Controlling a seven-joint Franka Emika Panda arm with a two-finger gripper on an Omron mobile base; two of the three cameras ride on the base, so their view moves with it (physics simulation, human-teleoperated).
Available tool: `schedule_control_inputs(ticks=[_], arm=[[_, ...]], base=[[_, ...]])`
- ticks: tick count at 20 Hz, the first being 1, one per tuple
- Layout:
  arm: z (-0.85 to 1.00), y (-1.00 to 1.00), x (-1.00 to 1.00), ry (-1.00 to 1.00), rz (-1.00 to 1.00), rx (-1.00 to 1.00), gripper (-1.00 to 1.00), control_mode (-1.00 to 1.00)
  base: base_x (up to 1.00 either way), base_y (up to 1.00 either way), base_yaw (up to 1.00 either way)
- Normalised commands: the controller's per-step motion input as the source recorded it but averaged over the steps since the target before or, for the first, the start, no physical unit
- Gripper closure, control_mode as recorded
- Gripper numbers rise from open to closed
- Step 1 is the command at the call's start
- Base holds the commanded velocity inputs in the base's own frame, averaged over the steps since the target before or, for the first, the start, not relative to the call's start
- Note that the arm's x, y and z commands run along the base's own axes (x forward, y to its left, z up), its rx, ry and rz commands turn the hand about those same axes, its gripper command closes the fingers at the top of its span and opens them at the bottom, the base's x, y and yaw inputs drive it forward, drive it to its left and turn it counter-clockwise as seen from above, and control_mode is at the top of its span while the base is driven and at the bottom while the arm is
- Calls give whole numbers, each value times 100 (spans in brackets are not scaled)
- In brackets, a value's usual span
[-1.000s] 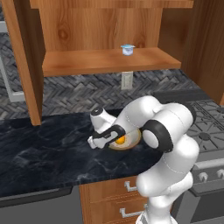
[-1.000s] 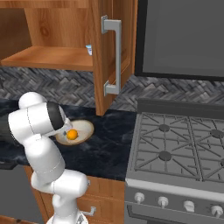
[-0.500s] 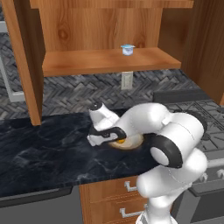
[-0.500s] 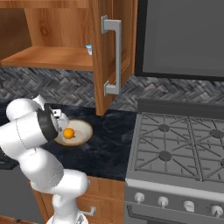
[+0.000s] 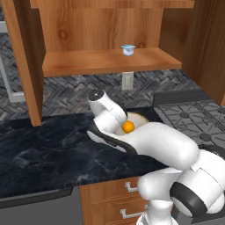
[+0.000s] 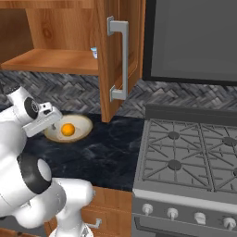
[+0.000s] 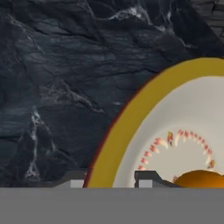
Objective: Pick the orange from the cabinet and place it in the bowl. Then pick the bowl and place it in the sink. Then turn on the sink facuet.
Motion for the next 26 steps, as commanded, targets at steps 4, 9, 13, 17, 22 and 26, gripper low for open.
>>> schedule_control_inputs(ticks=[4, 9, 13, 17, 22, 26], arm=[[100, -1, -90, 0, 33, -19, 100, -100], [100, -26, -100, 0, 39, -10, 100, -100], [93, -49, -99, 0, 36, -6, 100, -100], [67, -55, -90, 2, 29, 0, 100, -100], [10, -15, -82, 3, 14, 0, 100, -100], [0, 0, -49, 0, 1, 3, 100, -100]], base=[[0, 0, 0], [0, 0, 0], [0, 0, 0], [0, 0, 0], [0, 0, 0], [0, 0, 0]])
